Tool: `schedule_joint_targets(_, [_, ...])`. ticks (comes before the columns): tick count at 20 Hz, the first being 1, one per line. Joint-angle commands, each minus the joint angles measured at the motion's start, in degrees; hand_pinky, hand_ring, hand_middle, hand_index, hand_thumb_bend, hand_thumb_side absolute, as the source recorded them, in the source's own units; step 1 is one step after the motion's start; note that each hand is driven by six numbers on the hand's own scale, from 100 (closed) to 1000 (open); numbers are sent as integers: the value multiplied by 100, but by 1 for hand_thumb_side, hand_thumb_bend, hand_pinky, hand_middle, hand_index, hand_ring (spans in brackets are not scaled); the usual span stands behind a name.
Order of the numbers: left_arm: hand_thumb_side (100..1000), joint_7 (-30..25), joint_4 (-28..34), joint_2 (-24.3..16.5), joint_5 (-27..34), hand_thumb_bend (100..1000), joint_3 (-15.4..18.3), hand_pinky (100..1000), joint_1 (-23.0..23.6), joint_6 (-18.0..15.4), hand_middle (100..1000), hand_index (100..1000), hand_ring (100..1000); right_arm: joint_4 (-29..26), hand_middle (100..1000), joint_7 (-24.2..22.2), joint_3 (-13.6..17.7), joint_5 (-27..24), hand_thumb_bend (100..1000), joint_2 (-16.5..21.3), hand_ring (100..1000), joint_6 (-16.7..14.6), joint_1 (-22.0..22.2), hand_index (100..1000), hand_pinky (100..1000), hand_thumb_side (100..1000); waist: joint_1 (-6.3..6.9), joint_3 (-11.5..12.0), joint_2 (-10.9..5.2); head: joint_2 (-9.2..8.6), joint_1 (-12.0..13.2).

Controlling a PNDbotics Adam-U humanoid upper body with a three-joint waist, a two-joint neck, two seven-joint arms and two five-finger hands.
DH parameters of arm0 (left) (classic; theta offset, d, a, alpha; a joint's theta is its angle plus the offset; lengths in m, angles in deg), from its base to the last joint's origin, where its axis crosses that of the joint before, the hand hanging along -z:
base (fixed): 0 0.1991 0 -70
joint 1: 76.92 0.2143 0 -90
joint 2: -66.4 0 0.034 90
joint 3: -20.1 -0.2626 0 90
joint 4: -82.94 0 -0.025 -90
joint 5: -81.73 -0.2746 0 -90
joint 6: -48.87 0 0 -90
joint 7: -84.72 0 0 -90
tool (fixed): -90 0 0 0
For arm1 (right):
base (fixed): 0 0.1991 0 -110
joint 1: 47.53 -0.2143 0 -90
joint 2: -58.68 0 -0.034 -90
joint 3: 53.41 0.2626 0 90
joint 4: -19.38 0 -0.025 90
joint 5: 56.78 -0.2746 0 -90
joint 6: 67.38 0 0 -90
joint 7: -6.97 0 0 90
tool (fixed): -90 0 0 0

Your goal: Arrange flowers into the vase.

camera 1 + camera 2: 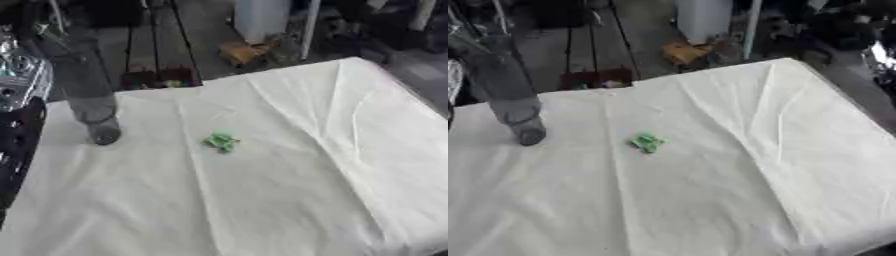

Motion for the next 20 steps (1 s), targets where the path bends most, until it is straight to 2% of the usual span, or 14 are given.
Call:
schedule_joint_targets(1, [600, -1, 71, -211, -334, 947, 43, 259, -161, 152, 287, 462, 242, -32, 875, -11, 54, -54, 173, 102, 837, -11, -69, 954, 797, 495, -10, 20, -94, -3, -11])
schedule_joint_targets(7, [632, -235, 102, -234, -763, 969, 21, 360, -180, 486, 354, 508, 315, -24, 875, -19, 51, -55, 182, 97, 837, -11, -65, 954, 798, 490, -15, 28, -113, 9, -13])
schedule_joint_targets(8, [643, -318, 98, -242, -825, 978, 9, 384, -180, 548, 387, 535, 359, -22, 875, -21, 50, -55, 172, 96, 837, -11, -63, 954, 798, 496, -16, 22, -115, 15, -15])
schedule_joint_targets(16, [682, -934, 40, -309, -1299, 1000, -18, 523, -200, 965, 487, 615, 494, -8, 875, -27, 54, -55, 172, 96, 836, -13, -48, 953, 798, 496, -18, 7, -137, 38, -18])
schedule_joint_targets(20, [692, -1118, 31, -331, -1543, 1000, -16, 564, -210, 1133, 519, 644, 528, -3, 875, -32, 55, -57, 172, 95, 837, -14, -40, 953, 798, 496, -12, 19, -148, -34, 178])
